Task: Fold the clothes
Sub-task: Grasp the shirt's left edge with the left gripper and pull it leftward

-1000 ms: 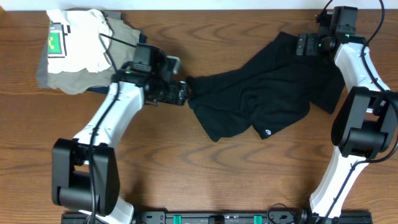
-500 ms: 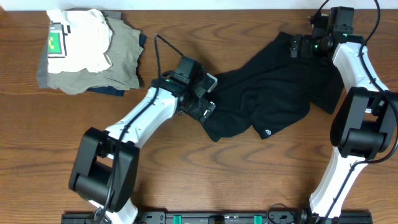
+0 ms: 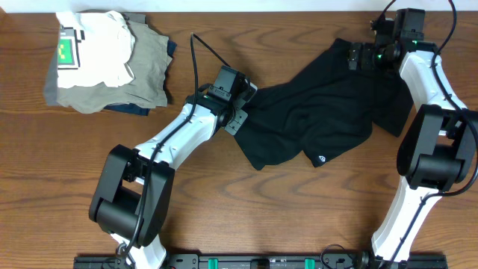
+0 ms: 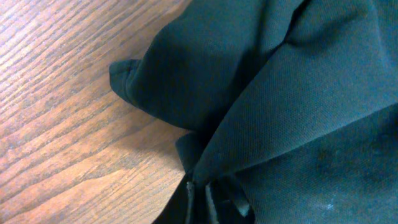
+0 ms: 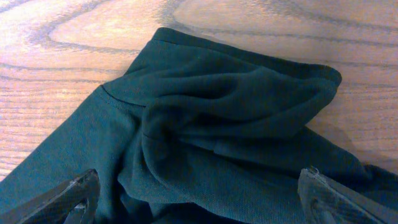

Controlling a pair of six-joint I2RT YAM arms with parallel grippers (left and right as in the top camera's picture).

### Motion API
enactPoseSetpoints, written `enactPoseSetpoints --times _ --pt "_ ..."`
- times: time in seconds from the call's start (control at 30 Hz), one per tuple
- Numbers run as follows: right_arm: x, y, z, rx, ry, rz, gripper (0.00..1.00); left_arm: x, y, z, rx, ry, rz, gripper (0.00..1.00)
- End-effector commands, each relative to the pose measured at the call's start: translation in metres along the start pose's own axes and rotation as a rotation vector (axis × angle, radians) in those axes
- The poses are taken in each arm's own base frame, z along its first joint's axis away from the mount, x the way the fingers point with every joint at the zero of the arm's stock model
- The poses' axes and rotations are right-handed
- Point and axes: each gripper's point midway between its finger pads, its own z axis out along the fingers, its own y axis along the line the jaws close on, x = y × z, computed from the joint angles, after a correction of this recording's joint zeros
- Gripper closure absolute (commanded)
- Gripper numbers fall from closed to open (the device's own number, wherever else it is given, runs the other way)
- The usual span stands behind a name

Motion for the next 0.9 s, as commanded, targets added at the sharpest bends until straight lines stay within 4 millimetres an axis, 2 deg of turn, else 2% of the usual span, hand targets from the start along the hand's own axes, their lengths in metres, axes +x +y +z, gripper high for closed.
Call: enactPoseSetpoints --times 0.0,0.07,0.17,0.3,0.43,0.53,0.6,0.7,0.87 --pt "-0.015 0.008 -0.018 -0.012 -0.041 -0.001 0.01 -0.002 0.005 0.001 -0.022 0.008 -0.003 0.94" --pt "-0.014 0.008 -0.018 -0.012 -0.037 0.0 0.01 -0.005 0.009 -0.007 -0.039 -0.003 -0.006 0.94" --pt "-0.012 0.008 -0.018 -0.012 -0.032 0.002 0.01 -0.02 0.033 -0.039 -0.135 -0.058 -0.072 0.94" --pt "-0.011 0.008 -0.018 -0.013 -0.024 0.003 0.01 -0.051 0.064 -0.105 -0.224 -0.212 -0.131 0.94" --pt "-0.005 0.009 -0.018 -0.02 -0.002 0.009 0.01 -0.071 0.077 -0.159 -0.264 -0.366 -0.158 0.94" --pt "-0.003 0.014 -0.018 -0.047 0.008 0.012 0.01 -0.076 0.078 -0.176 -0.273 -0.414 -0.161 0.94" --pt "-0.001 0.016 -0.018 -0.065 0.014 0.014 0.02 -0.077 0.078 -0.18 -0.274 -0.421 -0.162 0.94" --pt "0.002 0.019 -0.018 -0.08 0.025 0.018 0.02 -0.069 0.076 -0.175 -0.267 -0.386 -0.16 0.94" --pt "0.009 0.02 -0.019 -0.086 0.056 0.025 0.02 -0.045 0.07 -0.165 -0.247 -0.277 -0.152 0.94"
